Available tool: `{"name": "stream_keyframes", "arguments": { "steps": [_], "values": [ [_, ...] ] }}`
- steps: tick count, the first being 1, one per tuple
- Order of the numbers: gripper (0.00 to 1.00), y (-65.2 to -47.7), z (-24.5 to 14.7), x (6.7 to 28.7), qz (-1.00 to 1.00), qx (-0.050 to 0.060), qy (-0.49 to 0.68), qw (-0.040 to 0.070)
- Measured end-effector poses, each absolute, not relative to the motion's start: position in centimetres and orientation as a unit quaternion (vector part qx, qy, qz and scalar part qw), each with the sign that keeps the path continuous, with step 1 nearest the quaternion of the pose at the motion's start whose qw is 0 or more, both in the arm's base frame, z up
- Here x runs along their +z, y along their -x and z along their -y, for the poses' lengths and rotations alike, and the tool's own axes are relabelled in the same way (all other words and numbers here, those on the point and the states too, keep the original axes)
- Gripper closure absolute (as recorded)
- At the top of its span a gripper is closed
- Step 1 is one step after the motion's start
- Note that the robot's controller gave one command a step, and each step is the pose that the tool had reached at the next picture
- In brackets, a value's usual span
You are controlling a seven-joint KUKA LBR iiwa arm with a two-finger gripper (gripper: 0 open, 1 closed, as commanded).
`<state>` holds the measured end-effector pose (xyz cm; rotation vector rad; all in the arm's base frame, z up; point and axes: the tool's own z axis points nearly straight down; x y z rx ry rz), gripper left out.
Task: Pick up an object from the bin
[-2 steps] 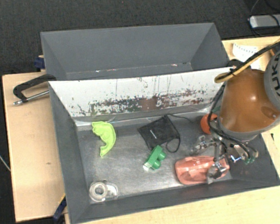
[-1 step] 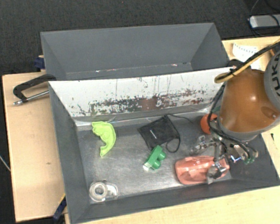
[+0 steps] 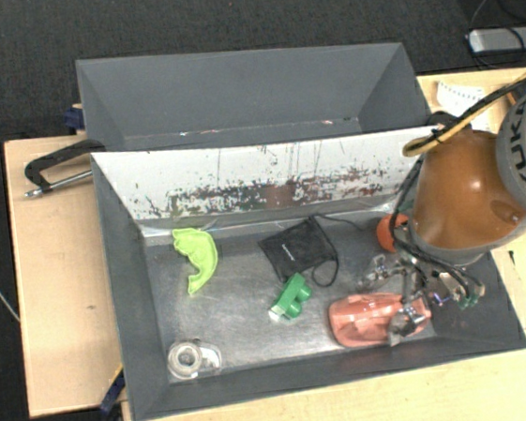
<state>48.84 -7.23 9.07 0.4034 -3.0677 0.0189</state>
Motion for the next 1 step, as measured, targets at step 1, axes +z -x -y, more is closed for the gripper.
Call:
{"name": "stream_keyframes", "arguments": {
  "steps": [1],
  "values": [
    [1.00,-48.83,7.22,9.06,0.991,0.006,-0.130,0.024]
  ]
}}
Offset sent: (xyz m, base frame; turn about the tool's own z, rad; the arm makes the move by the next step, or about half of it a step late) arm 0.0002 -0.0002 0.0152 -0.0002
